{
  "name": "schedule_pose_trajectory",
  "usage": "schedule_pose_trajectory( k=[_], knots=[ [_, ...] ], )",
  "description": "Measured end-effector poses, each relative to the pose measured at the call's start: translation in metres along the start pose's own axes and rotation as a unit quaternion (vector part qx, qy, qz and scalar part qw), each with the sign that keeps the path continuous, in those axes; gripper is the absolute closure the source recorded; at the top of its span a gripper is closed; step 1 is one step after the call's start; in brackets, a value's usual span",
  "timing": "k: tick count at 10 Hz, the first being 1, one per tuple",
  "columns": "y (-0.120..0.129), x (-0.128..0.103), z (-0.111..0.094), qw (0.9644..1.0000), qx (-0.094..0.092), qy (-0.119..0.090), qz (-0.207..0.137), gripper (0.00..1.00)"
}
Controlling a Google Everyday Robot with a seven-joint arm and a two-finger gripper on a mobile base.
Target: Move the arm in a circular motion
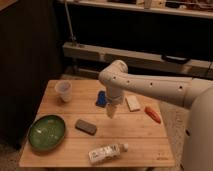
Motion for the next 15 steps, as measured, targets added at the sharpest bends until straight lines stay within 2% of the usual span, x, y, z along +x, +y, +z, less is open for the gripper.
schedule_pose_trajectory(
  k=[2,5,8,10,12,15],
  knots=[
    [0.002,-0.001,0.001,1.0000,-0.003,-0.001,-0.007,0.35],
    [0.015,-0.016,0.006,0.9999,-0.003,-0.002,-0.016,0.35],
    [0.016,-0.017,0.008,0.9996,-0.001,0.000,-0.026,0.35],
    [0.013,-0.023,0.008,0.9989,-0.005,-0.005,-0.045,0.35],
    [0.011,-0.017,0.009,0.9987,-0.005,-0.003,-0.051,0.35],
    [0.003,-0.026,0.009,0.9972,-0.008,-0.007,-0.074,0.35]
  ],
)
